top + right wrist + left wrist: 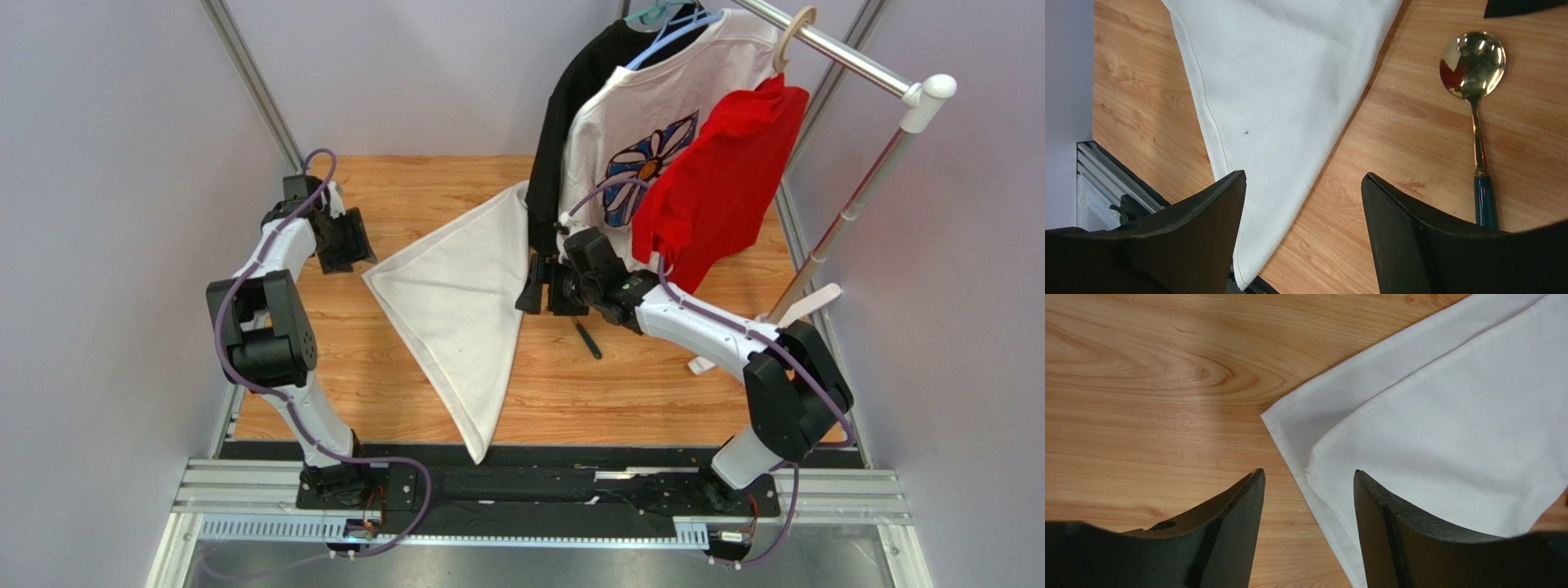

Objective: Fold the napkin, place the utensils inside, and roll it up
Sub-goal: Fold the napkin

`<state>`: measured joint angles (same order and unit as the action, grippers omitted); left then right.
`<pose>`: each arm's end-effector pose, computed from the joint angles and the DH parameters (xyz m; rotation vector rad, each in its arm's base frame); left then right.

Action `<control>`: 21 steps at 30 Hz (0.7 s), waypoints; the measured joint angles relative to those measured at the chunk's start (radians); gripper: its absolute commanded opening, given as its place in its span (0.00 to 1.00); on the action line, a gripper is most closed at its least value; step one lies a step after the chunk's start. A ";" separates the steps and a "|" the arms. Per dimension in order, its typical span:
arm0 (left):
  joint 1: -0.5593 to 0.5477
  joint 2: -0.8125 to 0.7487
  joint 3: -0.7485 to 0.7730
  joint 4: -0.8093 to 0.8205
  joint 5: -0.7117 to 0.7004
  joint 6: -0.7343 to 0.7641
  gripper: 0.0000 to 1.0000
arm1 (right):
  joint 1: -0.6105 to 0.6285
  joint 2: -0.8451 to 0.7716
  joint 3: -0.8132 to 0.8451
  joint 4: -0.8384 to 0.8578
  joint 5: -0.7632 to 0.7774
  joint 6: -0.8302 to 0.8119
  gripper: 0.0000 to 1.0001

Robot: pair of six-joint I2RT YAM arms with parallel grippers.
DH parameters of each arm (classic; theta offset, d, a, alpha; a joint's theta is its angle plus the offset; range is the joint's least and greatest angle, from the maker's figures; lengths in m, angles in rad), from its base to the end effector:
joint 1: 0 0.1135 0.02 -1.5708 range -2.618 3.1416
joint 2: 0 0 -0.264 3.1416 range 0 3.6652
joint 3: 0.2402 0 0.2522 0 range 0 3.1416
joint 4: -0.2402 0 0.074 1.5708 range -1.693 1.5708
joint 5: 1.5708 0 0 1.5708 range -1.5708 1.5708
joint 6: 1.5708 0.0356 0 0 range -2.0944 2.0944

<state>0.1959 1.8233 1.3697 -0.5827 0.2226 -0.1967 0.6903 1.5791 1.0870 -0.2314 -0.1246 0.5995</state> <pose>0.3819 0.0678 0.2222 -0.4279 2.5589 -0.2901 0.2658 0.2252 0.2423 -0.1780 2.4170 0.7775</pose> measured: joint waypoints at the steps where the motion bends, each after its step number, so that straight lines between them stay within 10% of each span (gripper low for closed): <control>1: 0.000 0.002 0.000 0.000 0.005 0.002 0.62 | 0.000 -0.005 -0.010 -0.001 -0.005 0.001 0.73; 14: -0.006 0.109 0.000 -0.007 0.087 0.005 0.52 | 0.000 -0.155 -0.101 -0.014 -0.017 0.032 0.72; 21: -0.012 0.117 0.002 -0.012 0.090 0.005 0.12 | 0.000 -0.191 -0.134 -0.020 -0.014 0.043 0.72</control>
<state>0.1837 1.9400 1.3720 -0.5945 0.3126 -0.1921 0.6903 1.3884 0.9531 -0.2512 -0.1390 0.6426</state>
